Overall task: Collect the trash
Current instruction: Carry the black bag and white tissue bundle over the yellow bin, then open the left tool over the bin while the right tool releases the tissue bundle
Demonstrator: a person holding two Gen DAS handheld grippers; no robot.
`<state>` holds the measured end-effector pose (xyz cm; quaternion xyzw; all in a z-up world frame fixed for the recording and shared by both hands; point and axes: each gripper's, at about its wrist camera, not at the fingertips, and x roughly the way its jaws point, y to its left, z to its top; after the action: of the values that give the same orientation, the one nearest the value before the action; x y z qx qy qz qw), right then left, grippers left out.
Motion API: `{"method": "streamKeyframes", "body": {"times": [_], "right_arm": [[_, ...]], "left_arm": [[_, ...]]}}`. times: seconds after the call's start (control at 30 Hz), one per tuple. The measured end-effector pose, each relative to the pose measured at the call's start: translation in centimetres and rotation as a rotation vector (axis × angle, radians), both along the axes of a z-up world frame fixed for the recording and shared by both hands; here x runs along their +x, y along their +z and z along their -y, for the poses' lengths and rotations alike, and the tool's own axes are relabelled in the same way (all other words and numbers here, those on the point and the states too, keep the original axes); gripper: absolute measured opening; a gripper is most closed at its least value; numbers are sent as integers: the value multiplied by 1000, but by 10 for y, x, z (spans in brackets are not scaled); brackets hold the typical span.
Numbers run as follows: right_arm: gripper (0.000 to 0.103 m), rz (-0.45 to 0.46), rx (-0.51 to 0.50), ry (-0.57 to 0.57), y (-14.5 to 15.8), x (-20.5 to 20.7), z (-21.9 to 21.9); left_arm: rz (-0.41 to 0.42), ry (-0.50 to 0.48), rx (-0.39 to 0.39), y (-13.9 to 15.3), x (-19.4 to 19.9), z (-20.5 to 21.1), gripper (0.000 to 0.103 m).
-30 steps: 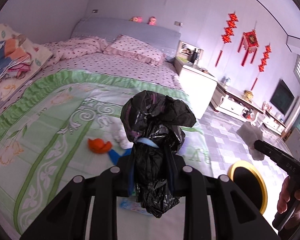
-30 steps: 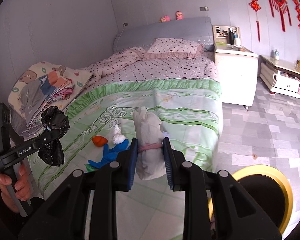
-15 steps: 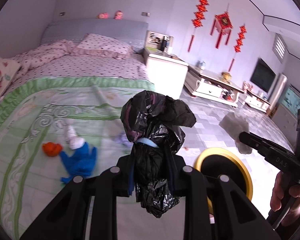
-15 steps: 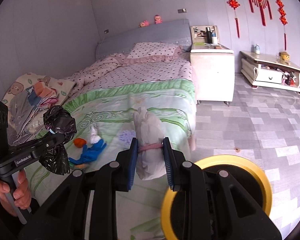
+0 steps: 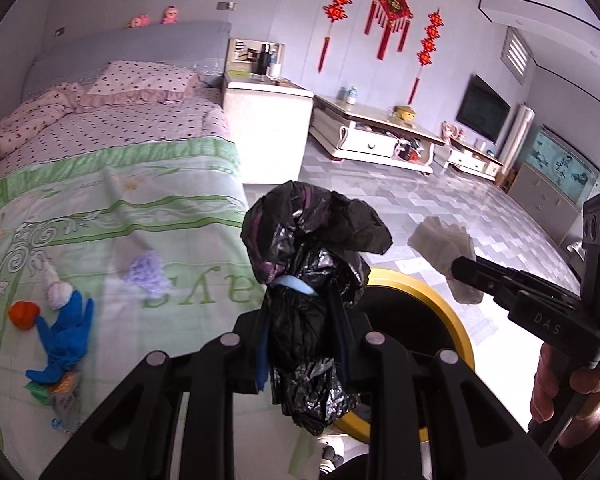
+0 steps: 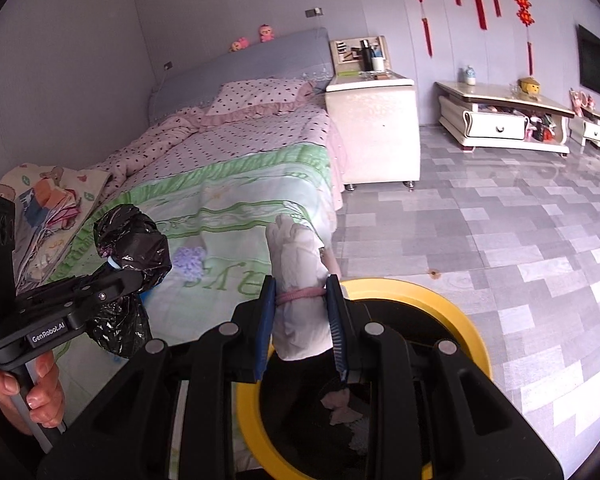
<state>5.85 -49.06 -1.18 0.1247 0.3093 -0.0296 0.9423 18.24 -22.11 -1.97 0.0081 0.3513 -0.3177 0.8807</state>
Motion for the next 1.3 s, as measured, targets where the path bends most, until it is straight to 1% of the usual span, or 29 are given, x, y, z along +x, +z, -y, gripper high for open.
{"method": "streamKeyframes", "body": {"times": [0.27, 0.4, 0.67, 0.83, 0.93, 1.03, 1.07, 1.3], "right_arm": [[25, -41, 25, -53, -17, -12, 30], [25, -60, 32, -59, -26, -11, 33], [25, -100, 65, -91, -46, -5, 45], [25, -105, 69, -106, -48, -3, 48], [25, -101, 64, -113, -46, -4, 50], [26, -99, 63, -121, -45, -4, 51], [26, -99, 62, -129, -44, -4, 51], [40, -110, 65, -175, -45, -7, 59]], "left_arm": [[-29, -61, 27, -16, 2, 48, 23], [-61, -77, 32, -29, 2, 64, 23], [-111, -88, 59, -52, 2, 77, 23], [-134, -85, 56, -56, 0, 81, 23], [-128, -87, 53, -54, -2, 83, 23], [-125, -87, 50, -52, -3, 83, 28], [-126, -84, 46, -52, -1, 82, 32], [-134, -67, 22, -48, 2, 74, 50]]}}
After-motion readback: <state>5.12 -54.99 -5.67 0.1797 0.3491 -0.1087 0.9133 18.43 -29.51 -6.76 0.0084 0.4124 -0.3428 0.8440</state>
